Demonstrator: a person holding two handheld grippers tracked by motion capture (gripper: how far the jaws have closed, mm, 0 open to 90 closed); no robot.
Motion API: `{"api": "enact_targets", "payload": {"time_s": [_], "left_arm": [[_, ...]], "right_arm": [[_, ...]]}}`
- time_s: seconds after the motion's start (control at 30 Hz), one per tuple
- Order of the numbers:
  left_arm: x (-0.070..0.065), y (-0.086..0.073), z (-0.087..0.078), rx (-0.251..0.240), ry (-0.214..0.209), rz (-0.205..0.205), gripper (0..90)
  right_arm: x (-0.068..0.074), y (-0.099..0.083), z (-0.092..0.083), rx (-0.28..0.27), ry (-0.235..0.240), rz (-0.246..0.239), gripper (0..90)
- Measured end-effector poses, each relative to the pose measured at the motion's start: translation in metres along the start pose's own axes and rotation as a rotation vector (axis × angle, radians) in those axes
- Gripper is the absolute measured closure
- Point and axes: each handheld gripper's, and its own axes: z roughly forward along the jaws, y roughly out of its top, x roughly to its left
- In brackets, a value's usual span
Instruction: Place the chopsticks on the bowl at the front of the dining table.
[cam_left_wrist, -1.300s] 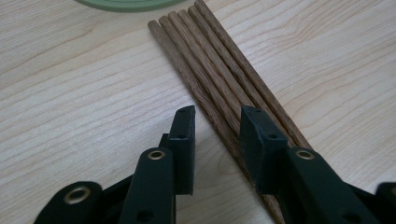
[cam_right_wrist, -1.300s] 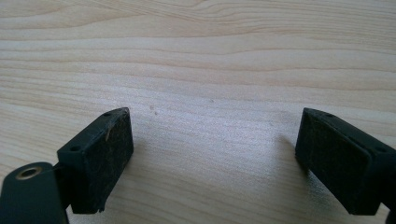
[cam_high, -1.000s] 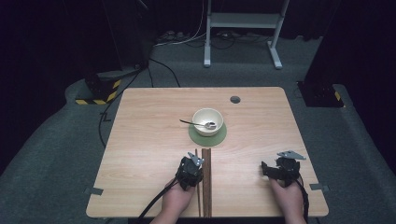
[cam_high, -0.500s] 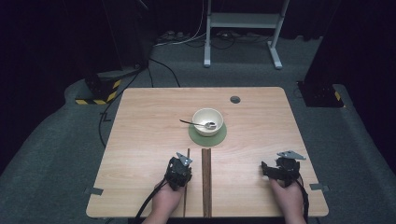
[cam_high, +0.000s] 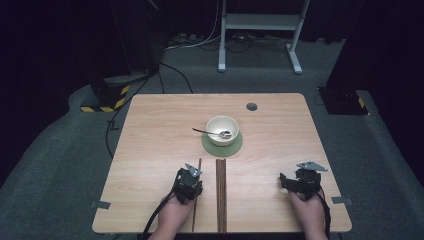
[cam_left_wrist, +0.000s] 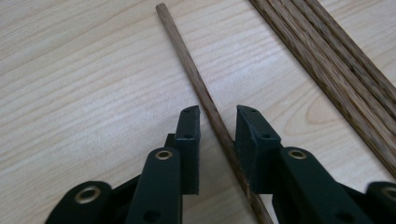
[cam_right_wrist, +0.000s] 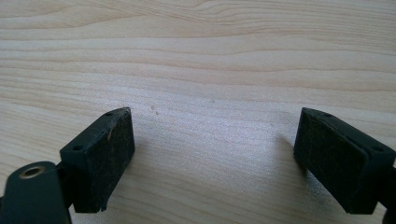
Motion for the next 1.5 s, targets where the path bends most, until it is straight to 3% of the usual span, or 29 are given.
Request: {"api": "enact_targets", "payload": {"time_s": [0.03,0.07,0.13,0.23,0.3,0.37,0.43,0.47,0.73,0.93,1.1,1.27,1.33,1.5], "left_arm": [[0.002,0.0,-0.002,0.015,-0.005,0.023,70.3],[0.001,-0.001,-0.002,-0.001,-0.006,0.003,70.9],[0.003,-0.001,-0.004,0.024,-0.01,0.011,73.6],[0.002,-0.001,-0.002,0.007,-0.014,0.008,77.9],[0.001,-0.001,0.0,-0.013,-0.014,-0.018,80.0],[0.004,0.0,-0.001,0.008,-0.015,0.021,81.5],[0.003,0.0,0.001,-0.027,-0.006,-0.023,83.4],[0.006,0.0,0.0,-0.006,-0.009,0.012,83.5],[0.009,0.005,-0.003,-0.034,-0.012,-0.001,84.1],[0.009,0.021,-0.011,-0.104,-0.037,-0.067,84.1],[0.006,0.031,-0.015,-0.13,-0.054,-0.075,84.1],[-0.001,0.049,-0.016,-0.176,-0.077,-0.114,84.1],[-0.002,0.054,-0.016,-0.175,-0.077,-0.102,84.1],[-0.006,0.066,-0.013,-0.197,-0.083,-0.118,84.1]], "right_arm": [[0.0,0.0,0.0,-0.001,0.0,-0.002,12.0],[-0.001,0.0,0.0,-0.002,0.0,-0.008,11.9],[0.0,0.0,0.0,0.001,0.001,0.001,11.9],[0.0,0.0,0.0,-0.001,0.0,-0.003,12.0],[-0.001,0.0,0.0,-0.001,0.0,-0.008,12.0],[0.0,0.0,0.0,-0.002,0.0,-0.006,12.0],[0.0,0.0,0.0,-0.001,0.0,-0.004,12.0],[0.0,0.0,0.0,0.0,0.001,0.001,12.1],[0.0,0.0,0.0,0.001,0.002,0.0,12.1],[0.0,0.0,0.0,0.0,0.002,0.0,12.2],[0.0,0.0,0.0,0.0,0.002,0.001,12.1],[0.0,0.0,0.0,0.0,0.004,0.001,12.3],[0.0,0.0,0.0,0.0,0.004,0.001,12.4],[0.0,0.0,0.001,-0.014,-0.004,0.001,12.5]]}}
